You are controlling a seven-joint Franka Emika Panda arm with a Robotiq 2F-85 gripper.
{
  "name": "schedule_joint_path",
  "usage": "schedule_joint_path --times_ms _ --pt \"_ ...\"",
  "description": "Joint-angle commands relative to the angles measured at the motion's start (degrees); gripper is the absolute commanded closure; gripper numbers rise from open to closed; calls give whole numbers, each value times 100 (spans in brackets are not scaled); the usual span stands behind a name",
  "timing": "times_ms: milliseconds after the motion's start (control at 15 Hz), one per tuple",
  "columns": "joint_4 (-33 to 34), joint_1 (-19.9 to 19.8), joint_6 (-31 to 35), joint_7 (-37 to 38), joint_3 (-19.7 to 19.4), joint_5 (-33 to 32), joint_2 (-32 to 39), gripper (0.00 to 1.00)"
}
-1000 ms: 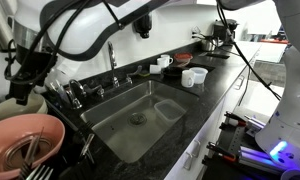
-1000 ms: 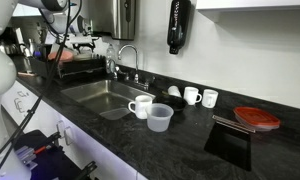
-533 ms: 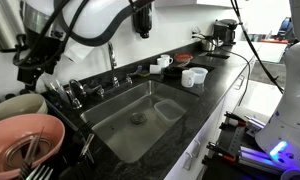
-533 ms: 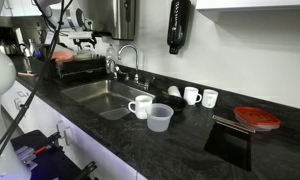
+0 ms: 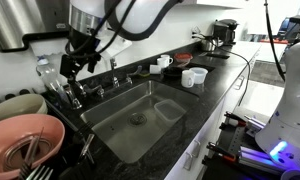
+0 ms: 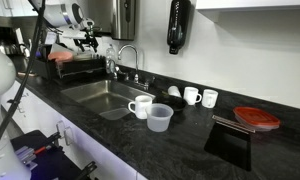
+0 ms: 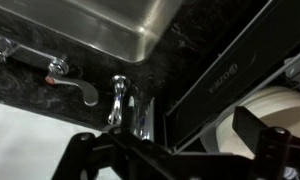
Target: Remove the beige bowl from the sink and place it on the drying rack
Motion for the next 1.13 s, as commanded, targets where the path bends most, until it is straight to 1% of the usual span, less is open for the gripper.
schedule_joint_path --times_ms 0,200,333,467,533,600,667,1067 --pt "-1288 -207 13 620 117 79 -992 0" --pt "-2317 -450 -61 748 300 284 -1835 0" --pt "-3019 -601 -157 494 434 720 -2426 0" --pt "-3637 -619 -404 51 498 1383 -2998 0" --pt "-3205 -788 -275 316 657 1059 -2527 0" --pt "-3404 -817 -292 236 712 1167 -2720 0" --pt "-3409 -858 -290 245 763 1164 -2766 0" --pt "-3273 -927 -284 265 807 1134 -2579 0"
